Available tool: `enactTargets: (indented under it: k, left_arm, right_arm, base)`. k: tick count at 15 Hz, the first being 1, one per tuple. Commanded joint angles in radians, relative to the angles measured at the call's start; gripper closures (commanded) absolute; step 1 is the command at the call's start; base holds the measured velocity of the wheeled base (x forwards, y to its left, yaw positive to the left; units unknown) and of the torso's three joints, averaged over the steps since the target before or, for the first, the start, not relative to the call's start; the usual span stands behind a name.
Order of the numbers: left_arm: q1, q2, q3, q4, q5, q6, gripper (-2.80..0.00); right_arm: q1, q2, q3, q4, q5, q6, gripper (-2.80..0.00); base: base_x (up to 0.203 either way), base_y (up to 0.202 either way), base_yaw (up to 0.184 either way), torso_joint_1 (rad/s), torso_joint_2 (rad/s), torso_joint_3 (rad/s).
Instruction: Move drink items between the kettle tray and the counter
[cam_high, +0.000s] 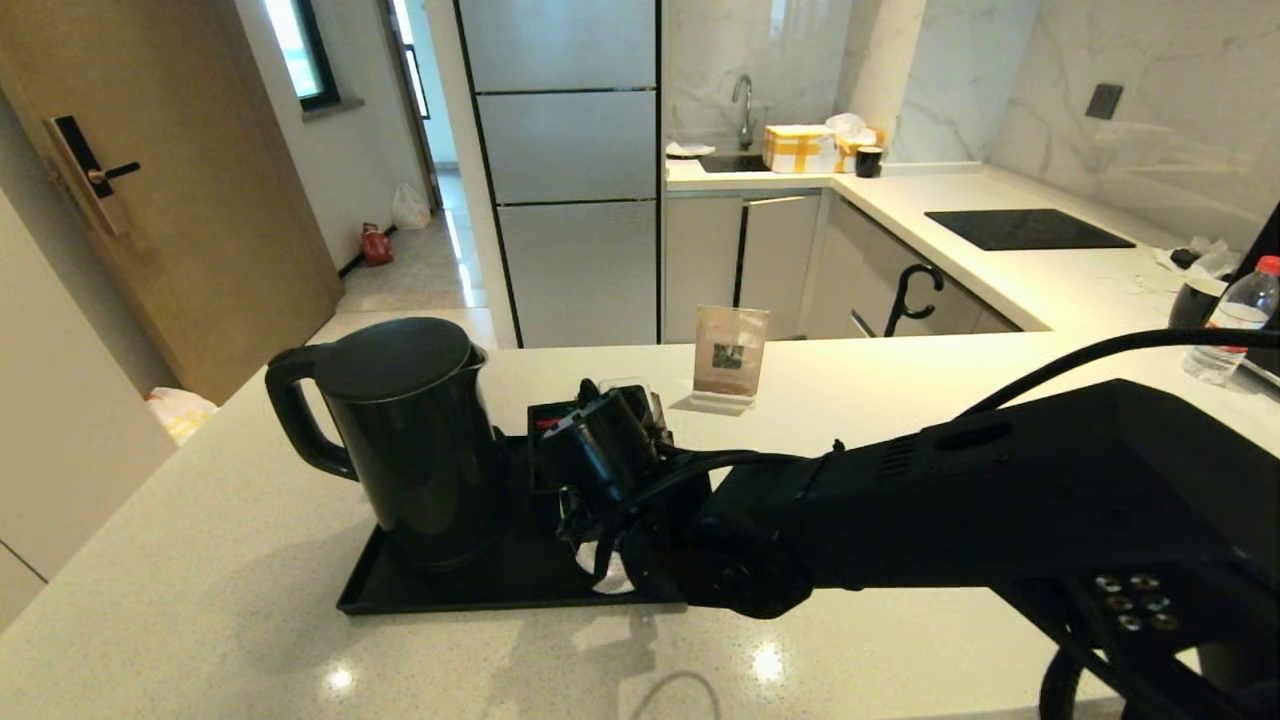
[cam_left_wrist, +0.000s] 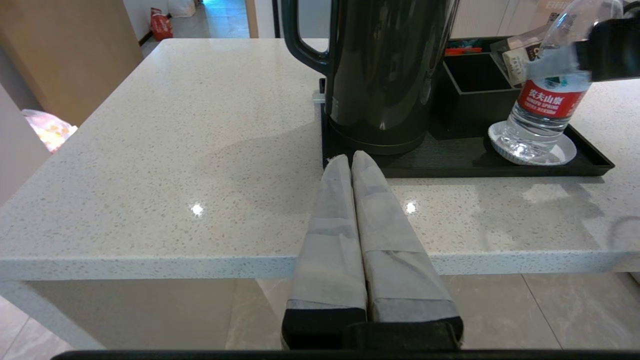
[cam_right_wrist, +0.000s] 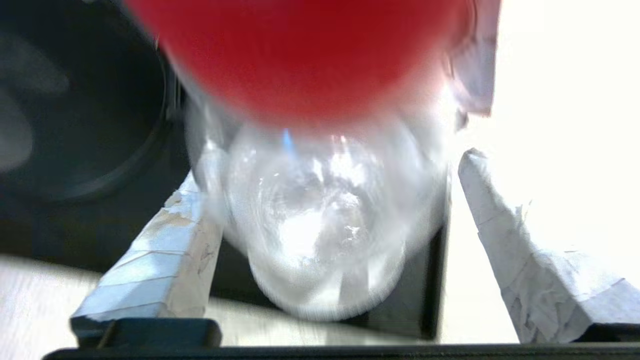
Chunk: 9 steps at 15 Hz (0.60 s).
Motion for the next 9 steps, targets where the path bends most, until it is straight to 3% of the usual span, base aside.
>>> enactTargets:
  k: [1,9]
  left_arm:
    - [0.002,0.001,0.000,-0.001,0.000,-0.001,0.00]
    - [0.002,0.001,0.000,-0.001,0.000,-0.001,0.00]
  right_arm:
    - [0.009,-0.079,0.050,0.015,0.022,0.011,-2.80]
    - [0.044,-0.444,0.263,0.146,0.125,0.050,-2.80]
  base:
    - [0.000,0.000,0.000,0.000,0.00,0.000]
    - [0.000,0.000,0.000,0.000,0.00,0.000]
